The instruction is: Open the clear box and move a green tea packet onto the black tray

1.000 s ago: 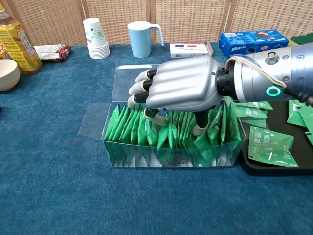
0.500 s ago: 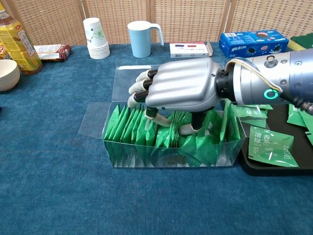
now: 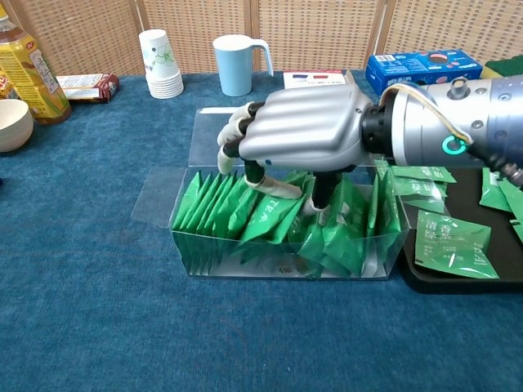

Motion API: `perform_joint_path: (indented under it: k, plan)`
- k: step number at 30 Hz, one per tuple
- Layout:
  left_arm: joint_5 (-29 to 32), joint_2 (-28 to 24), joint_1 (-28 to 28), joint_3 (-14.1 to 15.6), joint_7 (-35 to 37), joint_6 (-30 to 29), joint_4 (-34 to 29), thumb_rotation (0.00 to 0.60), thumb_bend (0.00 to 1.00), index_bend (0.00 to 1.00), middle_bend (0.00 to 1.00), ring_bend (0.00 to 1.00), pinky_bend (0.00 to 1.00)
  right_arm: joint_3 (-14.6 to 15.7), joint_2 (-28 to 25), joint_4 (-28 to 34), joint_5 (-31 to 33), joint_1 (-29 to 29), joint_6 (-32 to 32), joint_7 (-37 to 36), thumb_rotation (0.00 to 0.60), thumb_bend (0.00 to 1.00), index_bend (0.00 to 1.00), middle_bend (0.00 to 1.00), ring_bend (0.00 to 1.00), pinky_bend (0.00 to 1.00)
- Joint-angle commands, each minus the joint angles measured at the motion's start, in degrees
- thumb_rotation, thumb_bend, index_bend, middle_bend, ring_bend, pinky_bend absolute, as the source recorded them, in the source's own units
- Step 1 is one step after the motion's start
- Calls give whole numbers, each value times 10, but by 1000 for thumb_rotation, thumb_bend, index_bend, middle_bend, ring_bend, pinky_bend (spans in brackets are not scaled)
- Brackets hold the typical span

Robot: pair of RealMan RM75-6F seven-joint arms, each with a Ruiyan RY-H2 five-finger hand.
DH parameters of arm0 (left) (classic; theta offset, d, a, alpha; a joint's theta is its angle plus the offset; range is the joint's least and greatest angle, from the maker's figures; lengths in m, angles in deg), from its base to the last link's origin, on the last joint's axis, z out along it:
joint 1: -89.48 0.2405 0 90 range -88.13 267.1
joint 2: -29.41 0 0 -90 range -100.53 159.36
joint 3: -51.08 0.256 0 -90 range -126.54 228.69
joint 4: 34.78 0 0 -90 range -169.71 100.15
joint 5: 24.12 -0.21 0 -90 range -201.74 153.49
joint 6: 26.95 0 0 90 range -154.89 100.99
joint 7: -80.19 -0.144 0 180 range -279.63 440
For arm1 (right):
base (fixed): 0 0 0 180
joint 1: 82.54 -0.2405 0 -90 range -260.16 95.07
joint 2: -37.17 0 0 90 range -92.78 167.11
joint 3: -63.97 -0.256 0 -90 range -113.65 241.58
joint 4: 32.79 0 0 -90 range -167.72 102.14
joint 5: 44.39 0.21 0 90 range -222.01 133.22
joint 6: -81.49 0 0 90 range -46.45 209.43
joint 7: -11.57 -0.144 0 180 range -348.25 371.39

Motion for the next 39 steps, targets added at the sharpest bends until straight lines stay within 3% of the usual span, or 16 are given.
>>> perform_joint_path:
  k: [1,15,20,29,39]
  plan:
    - [-1,0,0,0,0,0,0,600,130,162,53,0,266,-7,-8,9,5,8,-12,-18,600,367,774,233,114,107]
    - [-4,2,-1,-1,1,-3,1,600,129,162,47,0,266,-19,-76,51,1,63,-99,-60,600,372,804,247,128,113]
    - [-10,3,-2,-2,-5,-5,-5,600,129,162,46,0,266,-13,-139,93,-16,104,-149,-70,600,375,805,249,132,113]
    - [-12,3,-1,-1,-8,-7,-9,600,130,162,45,0,266,-19,-197,129,-27,150,-205,-92,600,379,808,252,138,113]
    - [-15,3,-1,-2,-7,-11,-9,600,129,162,44,0,266,-27,-243,142,-34,191,-244,-109,600,381,808,252,143,113]
